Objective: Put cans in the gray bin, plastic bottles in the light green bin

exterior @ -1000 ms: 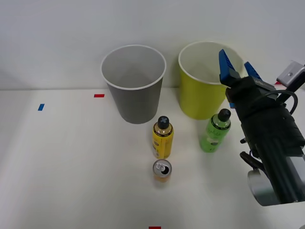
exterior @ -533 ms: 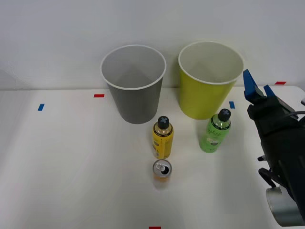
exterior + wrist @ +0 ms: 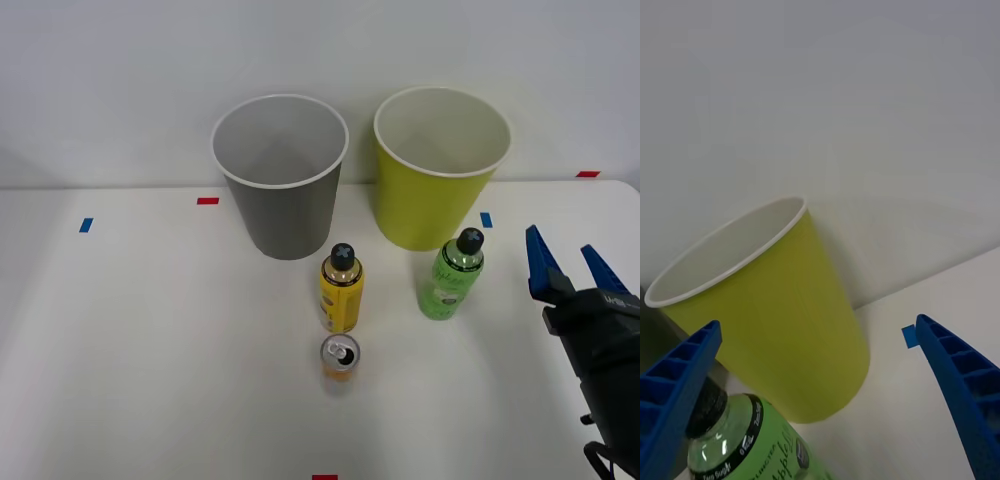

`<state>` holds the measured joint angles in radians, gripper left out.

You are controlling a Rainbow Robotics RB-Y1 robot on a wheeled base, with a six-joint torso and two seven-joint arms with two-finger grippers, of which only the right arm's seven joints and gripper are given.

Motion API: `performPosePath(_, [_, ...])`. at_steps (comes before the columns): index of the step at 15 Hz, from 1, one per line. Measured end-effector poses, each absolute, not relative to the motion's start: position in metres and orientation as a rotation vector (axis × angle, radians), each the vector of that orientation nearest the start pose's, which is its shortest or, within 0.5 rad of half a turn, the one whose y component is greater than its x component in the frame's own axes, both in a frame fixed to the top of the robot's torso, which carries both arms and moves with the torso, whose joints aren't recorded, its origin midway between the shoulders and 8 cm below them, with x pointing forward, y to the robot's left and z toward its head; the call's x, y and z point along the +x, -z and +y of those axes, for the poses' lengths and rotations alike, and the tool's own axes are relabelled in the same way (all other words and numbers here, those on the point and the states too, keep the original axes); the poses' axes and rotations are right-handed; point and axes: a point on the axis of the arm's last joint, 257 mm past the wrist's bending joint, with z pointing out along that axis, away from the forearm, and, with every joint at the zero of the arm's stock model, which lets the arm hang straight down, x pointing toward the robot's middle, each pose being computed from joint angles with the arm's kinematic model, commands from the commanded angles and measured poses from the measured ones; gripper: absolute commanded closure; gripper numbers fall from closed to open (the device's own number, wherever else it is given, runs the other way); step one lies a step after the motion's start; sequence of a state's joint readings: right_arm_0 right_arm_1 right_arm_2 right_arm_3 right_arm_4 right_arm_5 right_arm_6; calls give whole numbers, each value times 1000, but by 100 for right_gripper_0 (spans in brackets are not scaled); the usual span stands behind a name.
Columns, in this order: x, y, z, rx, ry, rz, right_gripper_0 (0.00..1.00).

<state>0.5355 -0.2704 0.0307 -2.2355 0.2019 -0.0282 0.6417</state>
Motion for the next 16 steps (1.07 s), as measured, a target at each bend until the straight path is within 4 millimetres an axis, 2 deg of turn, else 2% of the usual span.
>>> performPosePath(4, [367,138,-280,302,-396,1357,12])
performPosePath(9, [341,181,-275,254,-380,1289,12])
performPosePath(12, [318,209,-274,216,-290,1291,12])
performPosePath(16, [299,235,-274,77,-56,1332,12])
